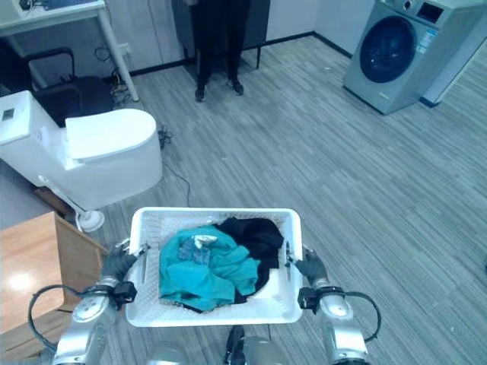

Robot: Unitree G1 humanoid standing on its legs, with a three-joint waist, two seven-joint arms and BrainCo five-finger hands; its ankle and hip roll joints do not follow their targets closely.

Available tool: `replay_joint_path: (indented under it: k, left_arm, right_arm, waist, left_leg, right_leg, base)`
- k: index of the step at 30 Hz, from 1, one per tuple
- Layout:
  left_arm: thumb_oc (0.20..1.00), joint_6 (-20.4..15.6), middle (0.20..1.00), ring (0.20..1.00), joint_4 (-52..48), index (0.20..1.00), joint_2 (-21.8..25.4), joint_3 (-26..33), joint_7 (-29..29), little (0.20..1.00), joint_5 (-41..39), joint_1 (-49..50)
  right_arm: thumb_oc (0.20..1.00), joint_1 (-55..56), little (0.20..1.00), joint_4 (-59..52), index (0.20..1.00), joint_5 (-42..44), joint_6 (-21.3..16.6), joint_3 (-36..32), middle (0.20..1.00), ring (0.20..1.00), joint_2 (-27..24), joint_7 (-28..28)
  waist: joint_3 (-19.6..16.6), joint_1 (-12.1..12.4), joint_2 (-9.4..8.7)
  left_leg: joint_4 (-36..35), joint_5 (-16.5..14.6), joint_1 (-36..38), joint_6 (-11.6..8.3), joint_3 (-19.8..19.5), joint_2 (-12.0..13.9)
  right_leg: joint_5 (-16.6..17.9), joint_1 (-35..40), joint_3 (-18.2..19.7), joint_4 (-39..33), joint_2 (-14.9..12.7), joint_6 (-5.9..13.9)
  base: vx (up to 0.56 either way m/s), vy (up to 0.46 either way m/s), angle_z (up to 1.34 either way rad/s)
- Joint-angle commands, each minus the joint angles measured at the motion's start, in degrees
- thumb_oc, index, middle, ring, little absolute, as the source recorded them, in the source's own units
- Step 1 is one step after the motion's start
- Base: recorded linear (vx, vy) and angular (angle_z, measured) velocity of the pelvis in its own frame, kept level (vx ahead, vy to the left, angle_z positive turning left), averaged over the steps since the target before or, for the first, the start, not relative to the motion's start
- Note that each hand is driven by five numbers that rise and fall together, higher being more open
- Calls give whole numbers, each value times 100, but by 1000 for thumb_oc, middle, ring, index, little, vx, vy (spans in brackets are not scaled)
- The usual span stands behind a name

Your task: Grab the laundry basket,head to the washer,open it,put in the laundry and shut it.

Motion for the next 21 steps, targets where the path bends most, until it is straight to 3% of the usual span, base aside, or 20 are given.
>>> replay_joint_path:
  k: [1, 5, 7, 9, 10, 11, 13, 14, 15, 19, 21]
  left_arm:
    - [200, -478, 200, 200, -547, 200, 537, 77, -8, 200, -40, -96]
    - [200, -464, 200, 200, -438, 200, 757, 134, 36, 200, 12, -120]
    - [200, -466, 200, 200, -393, 200, 813, 100, 42, 200, 34, -137]
    - [200, -486, 200, 200, -349, 200, 864, 44, 41, 200, 24, -176]
    - [200, -486, 200, 200, -280, 200, 905, 25, 39, 200, -11, -173]
    - [200, -487, 200, 200, -279, 200, 906, 24, 39, 200, -11, -173]
    - [200, -496, 200, 200, -181, 200, 949, 56, 40, 200, -21, -162]
    - [200, -496, 200, 200, -180, 200, 950, 56, 40, 200, -21, -164]
    - [200, -477, 200, 200, -100, 200, 975, 65, 17, 200, -4, -192]
    - [200, -443, 200, 200, -50, 200, 933, 61, -24, 200, -14, -243]
    - [200, -444, 200, 200, -51, 200, 927, 58, -33, 200, -28, -251]
  right_arm:
    - [200, -132, 200, -878, 200, 467, -596, -184, 200, 200, 112, 254]
    - [200, 70, 200, -948, 200, 463, -526, -403, 200, 200, 162, 228]
    - [200, 161, 200, -982, 200, 468, -500, -505, 200, 200, 175, 208]
    - [200, 298, 200, -1032, 200, 507, -446, -664, 200, 200, 194, 230]
    - [200, 334, 200, -1036, 200, 530, -415, -776, 200, 200, 218, 261]
    - [200, 334, 200, -1036, 200, 530, -414, -776, 200, 200, 218, 262]
    - [200, 329, 200, -994, 200, 550, -408, -822, 200, 200, 272, 319]
    - [200, 327, 200, -994, 200, 550, -408, -822, 200, 200, 273, 319]
    - [200, 305, 200, -898, 200, 582, -393, -824, 200, 200, 362, 388]
    - [200, 257, 200, -736, 200, 637, -397, -802, 200, 200, 504, 458]
    - [200, 262, 200, -725, 200, 658, -391, -801, 200, 200, 526, 479]
  waist:
    - [-471, 78, 207]
    - [-331, 48, 149]
    - [-268, 9, 144]
    - [-109, -35, 141]
    - [3, -10, 118]
    - [13, -17, 121]
    - [96, 80, 184]
    - [88, 74, 174]
    - [78, 174, 314]
    - [92, 318, 395]
    - [120, 342, 391]
  left_leg:
    - [-676, 1547, 165, 18, 193, 366]
    - [652, 1715, -435, 137, 284, 428]
    - [797, 1668, -605, 165, 260, 366]
    - [876, 1485, -1036, 144, 214, 60]
    - [722, 1076, -1475, 58, 244, -331]
    - [741, 1059, -1472, 63, 236, -334]
    - [126, 687, -1689, -84, 251, -804]
    - [106, 706, -1694, -82, 250, -814]
    - [-1213, 689, -1855, -111, 217, -1130]
    - [-2091, 833, -2132, -119, -50, -1382]
    - [-2159, 842, -2193, -118, -88, -1412]
  right_leg:
    - [1108, 259, 167, -885, -817, 853]
    - [1112, 712, 357, -1195, -704, 634]
    - [1126, 797, 359, -1264, -696, 600]
    - [1135, 986, 268, -1409, -734, 607]
    - [1126, 1101, 236, -1502, -767, 668]
    - [1119, 1117, 228, -1503, -769, 673]
    - [1080, 1219, 301, -1531, -713, 738]
    - [1083, 1208, 297, -1532, -723, 740]
    - [988, 1284, 380, -1486, -550, 770]
    - [848, 1396, 600, -1324, -400, 740]
    - [838, 1418, 656, -1283, -395, 731]
  base:
    - [73, -177, 12]
    - [74, -228, -36]
    - [39, -115, 10]
    - [45, -87, 17]
    - [37, -40, 46]
    - [47, -11, 54]
    - [44, 27, 15]
    - [168, 69, -17]
    - [149, 50, -19]
    - [196, 44, -13]
    - [149, 29, -40]
